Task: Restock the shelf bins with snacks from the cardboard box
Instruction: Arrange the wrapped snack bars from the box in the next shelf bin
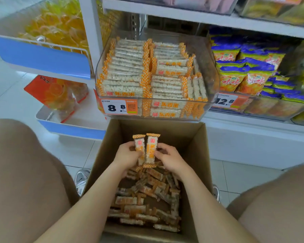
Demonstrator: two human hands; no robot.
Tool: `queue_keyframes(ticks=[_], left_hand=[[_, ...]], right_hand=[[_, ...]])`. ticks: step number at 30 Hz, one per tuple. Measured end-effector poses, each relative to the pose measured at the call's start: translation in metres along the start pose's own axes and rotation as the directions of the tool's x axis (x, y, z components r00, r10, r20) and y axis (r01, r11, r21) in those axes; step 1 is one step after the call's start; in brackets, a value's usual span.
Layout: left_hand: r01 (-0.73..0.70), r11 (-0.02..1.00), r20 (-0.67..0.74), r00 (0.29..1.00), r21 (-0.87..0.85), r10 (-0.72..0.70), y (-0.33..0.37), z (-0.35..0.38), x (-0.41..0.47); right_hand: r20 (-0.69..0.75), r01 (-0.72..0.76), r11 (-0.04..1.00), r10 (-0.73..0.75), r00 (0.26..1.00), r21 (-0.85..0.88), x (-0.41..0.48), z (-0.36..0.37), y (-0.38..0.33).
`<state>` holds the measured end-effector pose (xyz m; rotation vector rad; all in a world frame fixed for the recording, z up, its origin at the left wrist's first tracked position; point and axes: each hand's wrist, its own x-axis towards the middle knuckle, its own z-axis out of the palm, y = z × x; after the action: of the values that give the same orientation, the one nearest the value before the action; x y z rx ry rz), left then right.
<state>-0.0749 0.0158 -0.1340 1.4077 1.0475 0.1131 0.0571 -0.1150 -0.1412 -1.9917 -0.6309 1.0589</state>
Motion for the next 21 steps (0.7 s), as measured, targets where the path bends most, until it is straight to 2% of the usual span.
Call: queue_keyframes(ticks=[5, 9, 12, 15, 17, 19, 21], left_hand=[[-0.092, 0.996, 0.190, 0.978, 0.000, 0.090, 0.038, -0.008, -0.035], [-0.292, 0.955, 0.136, 0.949, 0.054, 0.283, 0.068, -0.013, -0.063], [-0.443, 0.897, 0.101, 0.892, 0.005, 0.440, 0.096, -0.018, -0.085], [-0.562, 0.827, 0.097, 0.823, -0.002, 0.560, 0.131, -0.025, -0.102], [-0.629, 0.777, 0.081, 0.775, 0.004, 0.627, 0.150, -0.031, -0.108], [-0.704, 0.697, 0.016, 0.705, 0.136, 0.709, 0.162, -0.039, -0.106], [-0.729, 0.545, -0.016, 0.592, 0.414, 0.805, 0.167, -0.049, -0.097]], right_hand=[[-0.026, 0.176, 0.976, -0.181, 0.983, -0.131, -0.024, 0.000, -0.030], [-0.077, 0.338, 0.920, -0.358, 0.931, -0.197, -0.049, -0.007, -0.061], [-0.107, 0.469, 0.869, -0.488, 0.867, -0.158, -0.074, -0.015, -0.088], [-0.195, 0.571, 0.805, -0.593, 0.782, -0.157, -0.090, -0.028, -0.111], [-0.253, 0.600, 0.746, -0.664, 0.703, -0.290, -0.095, -0.042, -0.124], [-0.330, 0.528, 0.694, -0.708, 0.624, -0.490, -0.097, -0.060, -0.134], [-0.386, 0.419, 0.627, -0.757, 0.527, -0.657, -0.094, -0.083, -0.144]])
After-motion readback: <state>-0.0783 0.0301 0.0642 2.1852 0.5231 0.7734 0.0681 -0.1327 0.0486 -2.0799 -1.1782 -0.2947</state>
